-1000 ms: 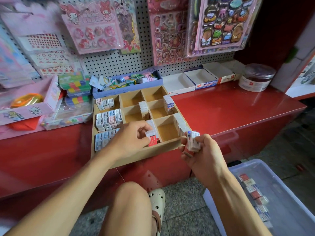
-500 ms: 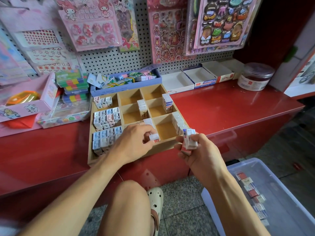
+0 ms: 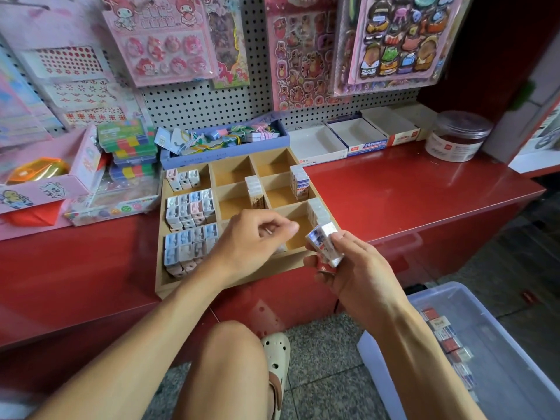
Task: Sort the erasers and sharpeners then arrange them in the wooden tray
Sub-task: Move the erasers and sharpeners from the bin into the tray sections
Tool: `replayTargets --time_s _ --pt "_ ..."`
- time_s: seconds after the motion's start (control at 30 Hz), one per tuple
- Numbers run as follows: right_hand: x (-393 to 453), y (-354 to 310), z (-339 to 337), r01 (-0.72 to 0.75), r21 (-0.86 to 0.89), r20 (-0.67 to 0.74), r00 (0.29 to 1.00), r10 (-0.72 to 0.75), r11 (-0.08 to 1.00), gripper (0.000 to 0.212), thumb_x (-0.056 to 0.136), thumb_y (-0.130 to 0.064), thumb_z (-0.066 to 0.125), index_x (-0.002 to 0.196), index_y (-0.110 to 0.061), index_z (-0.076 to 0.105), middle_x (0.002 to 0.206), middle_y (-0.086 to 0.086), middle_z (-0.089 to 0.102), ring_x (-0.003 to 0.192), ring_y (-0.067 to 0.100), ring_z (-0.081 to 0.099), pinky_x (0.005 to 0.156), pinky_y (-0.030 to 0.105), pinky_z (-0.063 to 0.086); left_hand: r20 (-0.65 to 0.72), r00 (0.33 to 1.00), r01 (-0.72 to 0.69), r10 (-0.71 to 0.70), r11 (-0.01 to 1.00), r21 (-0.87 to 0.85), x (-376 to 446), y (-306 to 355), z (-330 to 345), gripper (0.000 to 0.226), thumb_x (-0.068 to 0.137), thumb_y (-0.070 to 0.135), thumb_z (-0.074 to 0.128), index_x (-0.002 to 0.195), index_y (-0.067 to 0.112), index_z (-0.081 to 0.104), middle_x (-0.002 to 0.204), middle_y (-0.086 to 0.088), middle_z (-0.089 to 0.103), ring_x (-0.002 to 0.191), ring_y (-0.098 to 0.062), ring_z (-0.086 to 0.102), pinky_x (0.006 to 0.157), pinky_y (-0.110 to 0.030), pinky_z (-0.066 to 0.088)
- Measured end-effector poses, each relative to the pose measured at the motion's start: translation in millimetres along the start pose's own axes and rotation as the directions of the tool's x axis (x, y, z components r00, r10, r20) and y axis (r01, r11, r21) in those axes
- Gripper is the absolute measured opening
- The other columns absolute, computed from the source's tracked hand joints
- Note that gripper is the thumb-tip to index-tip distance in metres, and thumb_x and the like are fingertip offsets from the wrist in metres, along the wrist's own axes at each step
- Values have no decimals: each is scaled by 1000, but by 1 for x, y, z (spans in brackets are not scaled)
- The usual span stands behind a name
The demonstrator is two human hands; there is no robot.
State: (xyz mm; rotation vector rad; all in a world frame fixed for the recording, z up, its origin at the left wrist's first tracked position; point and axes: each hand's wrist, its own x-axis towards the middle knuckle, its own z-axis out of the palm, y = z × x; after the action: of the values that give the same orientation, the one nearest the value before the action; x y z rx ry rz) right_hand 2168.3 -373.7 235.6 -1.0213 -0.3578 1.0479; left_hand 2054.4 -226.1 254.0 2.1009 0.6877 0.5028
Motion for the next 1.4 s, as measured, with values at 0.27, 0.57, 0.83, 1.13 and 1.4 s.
replayTargets --time_s 0.27,0.57,0.83,1.13,1.4 --pt "13 -7 4 93 -169 -126 985 -115 981 19 103 -22 51 92 -12 64 81 8 67 74 22 61 57 26 48 196 978 138 -76 937 -322 24 22 8 15 86 2 70 100 6 73 84 -6 72 68 -11 65 53 -20 50" --pt "34 -28 -17 94 -262 -309 935 -176 960 21 98 -35 60 88 -17 58 71 4 65 46 12 44 42 23 31 -19 996 90 -88 992 91 105 14 3 14 83 4 70 87 17 68 81 0 67 69 -14 67 68 -26 56" --pt "49 -27 -28 105 -289 -251 951 -181 952 24 98 -34 63 85 -14 60 72 2 62 50 10 46 46 24 36 -82 996 -4 42 909 417 142 -2 31 14 81 11 75 86 21 66 90 2 67 88 -15 63 66 -20 42" --pt "48 -26 -32 107 -268 -252 951 -177 957 20 94 -31 68 91 -14 57 75 2 66 51 10 47 47 23 36 -77 991 -61 109 884 464 146 -10 35 14 81 20 78 90 19 67 99 1 67 89 -13 60 66 -19 42" --pt "38 -27 -20 152 -278 -169 964 -204 948 17 84 -28 75 84 -17 63 79 6 65 53 9 48 49 22 38 71 997 8 -4 998 -62 95 27 19 22 98 25 55 91 17 73 83 2 70 65 -8 62 55 -20 45"
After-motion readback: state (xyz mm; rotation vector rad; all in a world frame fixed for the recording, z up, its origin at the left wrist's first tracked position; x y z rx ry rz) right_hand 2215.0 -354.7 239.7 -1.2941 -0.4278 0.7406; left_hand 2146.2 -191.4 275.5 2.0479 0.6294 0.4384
